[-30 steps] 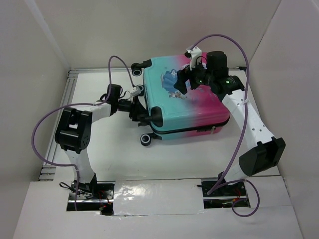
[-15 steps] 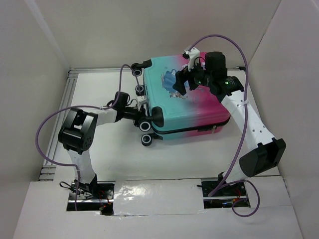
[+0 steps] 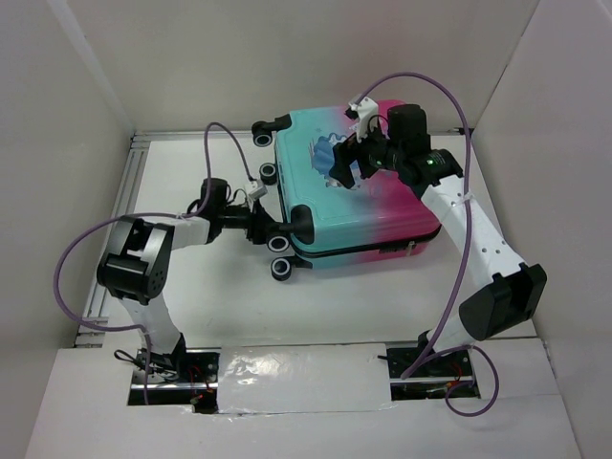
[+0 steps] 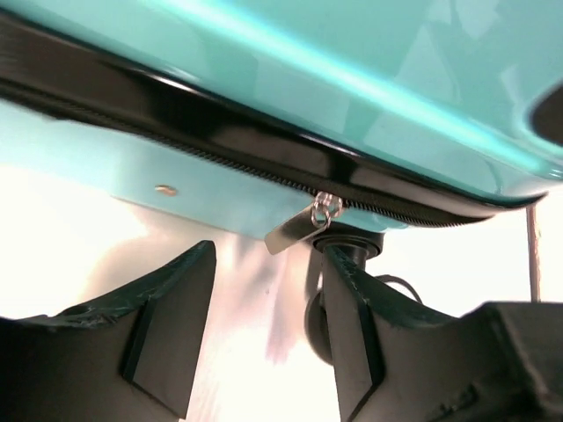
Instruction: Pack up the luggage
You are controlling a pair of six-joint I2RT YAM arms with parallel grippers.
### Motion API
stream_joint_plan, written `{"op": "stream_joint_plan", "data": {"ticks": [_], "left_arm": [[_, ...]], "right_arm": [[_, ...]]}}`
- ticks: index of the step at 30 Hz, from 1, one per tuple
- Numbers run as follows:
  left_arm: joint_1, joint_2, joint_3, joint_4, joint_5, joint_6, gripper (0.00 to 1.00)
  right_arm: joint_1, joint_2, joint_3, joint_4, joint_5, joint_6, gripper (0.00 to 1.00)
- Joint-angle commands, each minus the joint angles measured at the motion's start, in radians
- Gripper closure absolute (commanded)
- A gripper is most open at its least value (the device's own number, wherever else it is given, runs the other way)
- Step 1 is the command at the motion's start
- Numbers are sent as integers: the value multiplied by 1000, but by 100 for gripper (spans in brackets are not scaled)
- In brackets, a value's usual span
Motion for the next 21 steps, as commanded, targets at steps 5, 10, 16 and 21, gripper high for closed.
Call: {"op": "stream_joint_plan", "data": {"ticks": [5, 10, 16, 21], "left_arm": [[42, -70, 2, 122, 100, -9, 35], [20, -60, 2, 149, 100, -31, 35], [-1, -60, 2, 185, 82, -40, 35], [-37, -28, 13, 184, 33, -54, 44]], "right_arm": [[15, -15, -2, -9, 7, -11, 4], [25, -15, -2, 2, 7, -11, 4], [25, -15, -2, 2, 7, -11, 4], [25, -15, -11, 2, 7, -2, 4]]}}
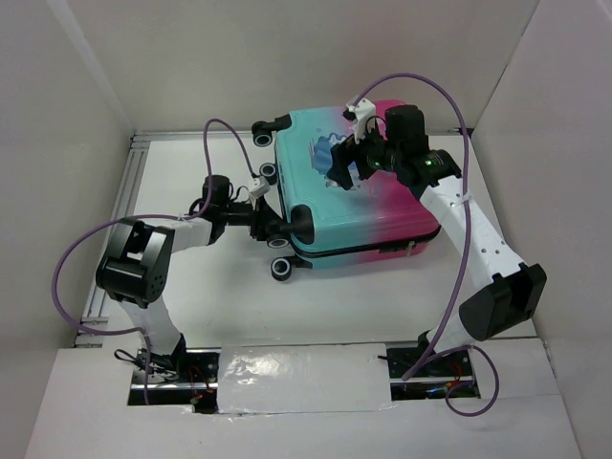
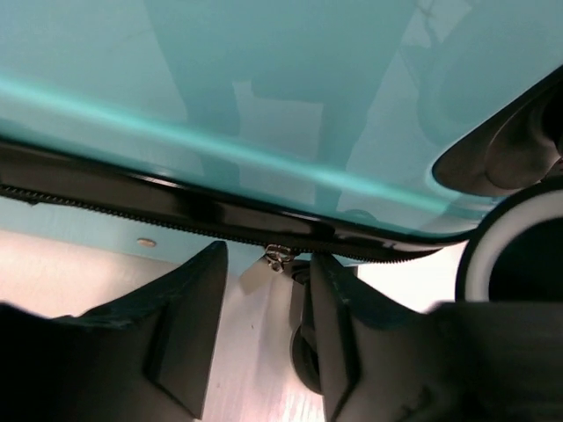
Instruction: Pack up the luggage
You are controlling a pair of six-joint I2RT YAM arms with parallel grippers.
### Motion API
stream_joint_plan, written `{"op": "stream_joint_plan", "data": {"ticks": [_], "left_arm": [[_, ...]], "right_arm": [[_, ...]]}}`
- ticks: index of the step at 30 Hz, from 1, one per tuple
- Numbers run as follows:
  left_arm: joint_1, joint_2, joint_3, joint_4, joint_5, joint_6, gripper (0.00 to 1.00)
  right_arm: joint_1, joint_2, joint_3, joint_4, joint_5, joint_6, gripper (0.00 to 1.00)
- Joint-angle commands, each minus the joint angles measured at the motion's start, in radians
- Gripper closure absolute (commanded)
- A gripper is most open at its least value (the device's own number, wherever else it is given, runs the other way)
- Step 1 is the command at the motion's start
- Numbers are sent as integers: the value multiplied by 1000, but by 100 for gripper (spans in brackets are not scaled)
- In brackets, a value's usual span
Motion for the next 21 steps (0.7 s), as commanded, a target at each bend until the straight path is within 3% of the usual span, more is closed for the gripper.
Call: {"op": "stream_joint_plan", "data": {"ticks": [1, 2, 6, 7, 10, 15, 19, 21], "left_arm": [[-20, 9, 39, 57, -12, 17, 46], [-20, 9, 39, 47, -22, 27, 49], [-29, 18, 30, 79, -42, 8, 73], [-29, 18, 30, 92, -42, 8, 85], [-29, 18, 8, 105, -62, 8, 100], [-20, -2, -13, 105, -72, -1, 100], [1, -13, -57, 180, -81, -88, 100], [12, -22, -79, 241, -70, -162, 100]], "right_arm": [[10, -15, -10, 3, 7, -2, 4], [10, -15, -10, 3, -2, -2, 4], [34, -25, -10, -10, -26, 16, 5], [43, -25, -10, -10, -26, 25, 5], [88, -47, -19, -34, -26, 39, 7], [171, -101, -62, -77, 12, 77, 18], [205, -170, -137, -77, 12, 123, 50], [229, -214, -180, -77, 12, 152, 60]]}}
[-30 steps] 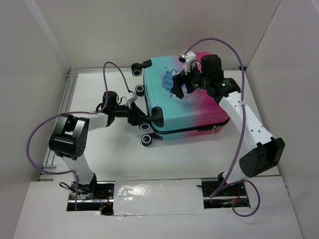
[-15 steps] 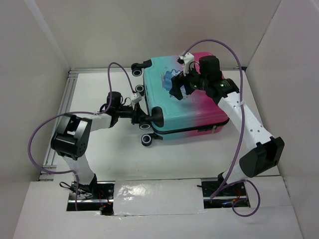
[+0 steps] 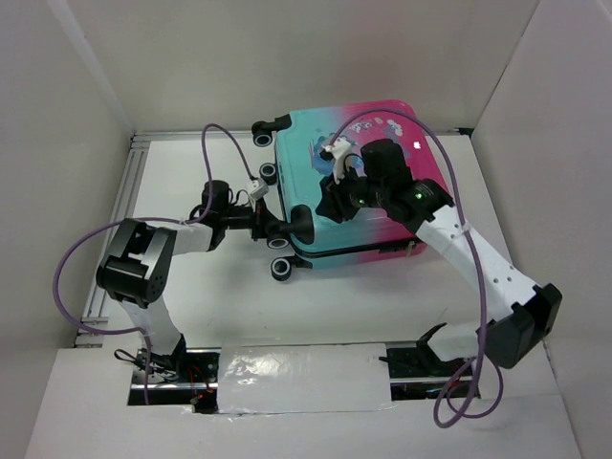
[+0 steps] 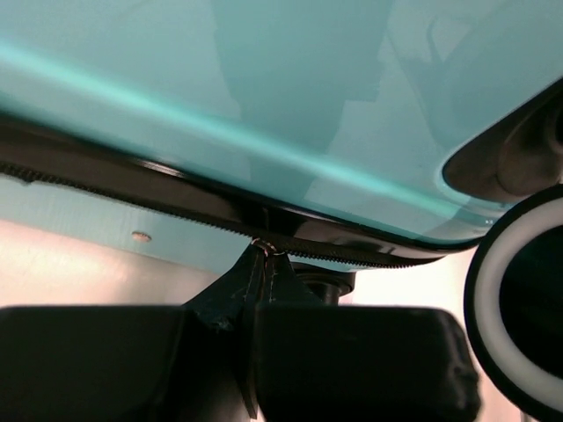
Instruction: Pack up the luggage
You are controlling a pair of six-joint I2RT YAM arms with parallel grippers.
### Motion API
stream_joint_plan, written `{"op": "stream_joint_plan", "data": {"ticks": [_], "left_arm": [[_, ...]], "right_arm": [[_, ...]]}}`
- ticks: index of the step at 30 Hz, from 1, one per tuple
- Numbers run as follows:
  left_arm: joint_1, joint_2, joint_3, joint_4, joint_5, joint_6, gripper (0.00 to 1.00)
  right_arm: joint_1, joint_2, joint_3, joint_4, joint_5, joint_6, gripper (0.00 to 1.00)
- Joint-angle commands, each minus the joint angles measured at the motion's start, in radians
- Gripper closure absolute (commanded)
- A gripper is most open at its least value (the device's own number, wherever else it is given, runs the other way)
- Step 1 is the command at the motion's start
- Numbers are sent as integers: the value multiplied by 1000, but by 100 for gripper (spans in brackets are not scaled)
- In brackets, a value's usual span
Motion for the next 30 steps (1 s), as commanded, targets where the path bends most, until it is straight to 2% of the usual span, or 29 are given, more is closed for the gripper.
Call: {"op": "stream_joint_plan", "data": {"ticks": [1, 3, 8, 13, 20, 23, 26, 27, 30], "left_arm": [[21, -26, -52, 152, -27, -107, 100], [21, -26, -65, 180, -27, -182, 100], [21, -77, -142, 218, -39, -231, 100], [-7, -182, -153, 63, -104, -175, 100], [-63, -343, -234, -79, -209, -154, 100], [-108, -377, -266, -89, -312, -235, 100], [-157, -377, -364, -3, -380, -367, 100], [-174, -386, -397, 109, -397, -395, 100], [-224, -387, -475, 241, -450, -469, 100]], "right_arm": [[40, -101, -43, -7, 8, 64, 64], [60, -141, -89, 3, 8, 94, 73], [145, -164, -150, -13, 60, 130, 76], [231, -154, -241, -13, 144, 174, 79], [266, -54, -327, 175, 341, 251, 80], [257, 24, -298, 254, 381, 280, 80], [248, 127, -239, 280, 436, 320, 85], [248, 150, -207, 295, 418, 320, 86], [248, 225, -172, 355, 407, 344, 91]]}}
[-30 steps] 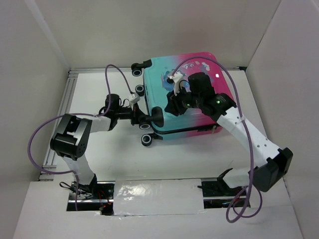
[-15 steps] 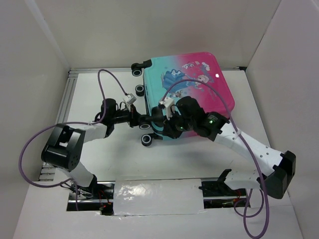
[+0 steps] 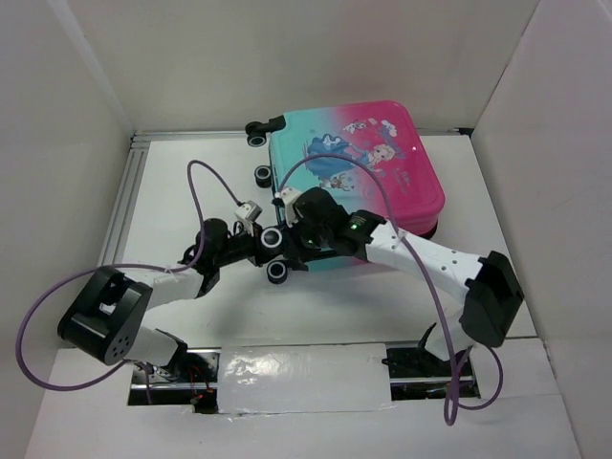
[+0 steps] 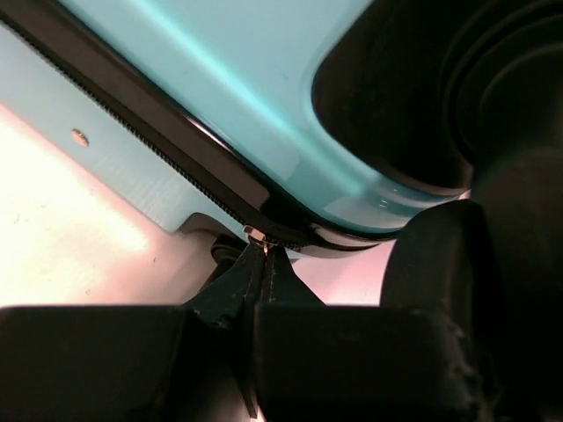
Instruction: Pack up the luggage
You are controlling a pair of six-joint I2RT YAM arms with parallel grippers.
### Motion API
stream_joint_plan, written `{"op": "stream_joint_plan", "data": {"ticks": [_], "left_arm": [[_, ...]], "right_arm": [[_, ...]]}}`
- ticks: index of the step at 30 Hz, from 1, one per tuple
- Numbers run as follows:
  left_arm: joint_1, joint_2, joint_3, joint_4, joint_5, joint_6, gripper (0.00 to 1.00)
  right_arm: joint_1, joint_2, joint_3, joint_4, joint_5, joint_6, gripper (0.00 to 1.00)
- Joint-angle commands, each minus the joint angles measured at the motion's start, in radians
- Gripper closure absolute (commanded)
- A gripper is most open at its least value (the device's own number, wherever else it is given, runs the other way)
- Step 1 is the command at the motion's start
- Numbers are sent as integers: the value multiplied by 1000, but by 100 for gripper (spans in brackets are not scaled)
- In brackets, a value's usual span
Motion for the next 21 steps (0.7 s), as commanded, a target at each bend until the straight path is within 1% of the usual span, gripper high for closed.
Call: {"op": "stream_joint_plan", "data": {"ticks": [1, 2, 3, 5, 6, 7, 8, 11, 14, 16, 21], "left_arm": [[-65, -26, -84, 117, 2, -121, 100], [-84, -26, -94, 117, -36, -150, 100], [-93, -59, -119, 132, -56, -164, 100], [-108, -95, -159, 216, -111, -196, 100], [-119, -115, -187, 227, -131, -225, 100], [-119, -162, -198, 227, -156, -234, 100], [-131, -185, -210, 227, -206, -235, 100], [-143, -277, -255, 218, -292, -245, 100], [-154, -314, -255, 145, -323, -207, 100], [-154, -323, -242, 124, -323, -189, 100], [-163, -314, -253, 157, -345, -188, 100]], "right_arm": [[-50, 109, 72, 190, 177, 57, 91], [-50, 138, 85, 200, 188, 57, 91], [-50, 149, 95, 200, 208, 73, 93], [-50, 163, 118, 209, 266, 73, 95], [-50, 172, 119, 223, 283, 73, 96], [-50, 172, 119, 235, 320, 73, 97], [-62, 183, 131, 236, 320, 73, 97], [-90, 236, 187, 246, 337, 73, 99], [-113, 279, 241, 246, 337, 73, 100], [-113, 333, 273, 257, 337, 73, 100], [-122, 477, 433, 248, 352, 73, 100]]}}
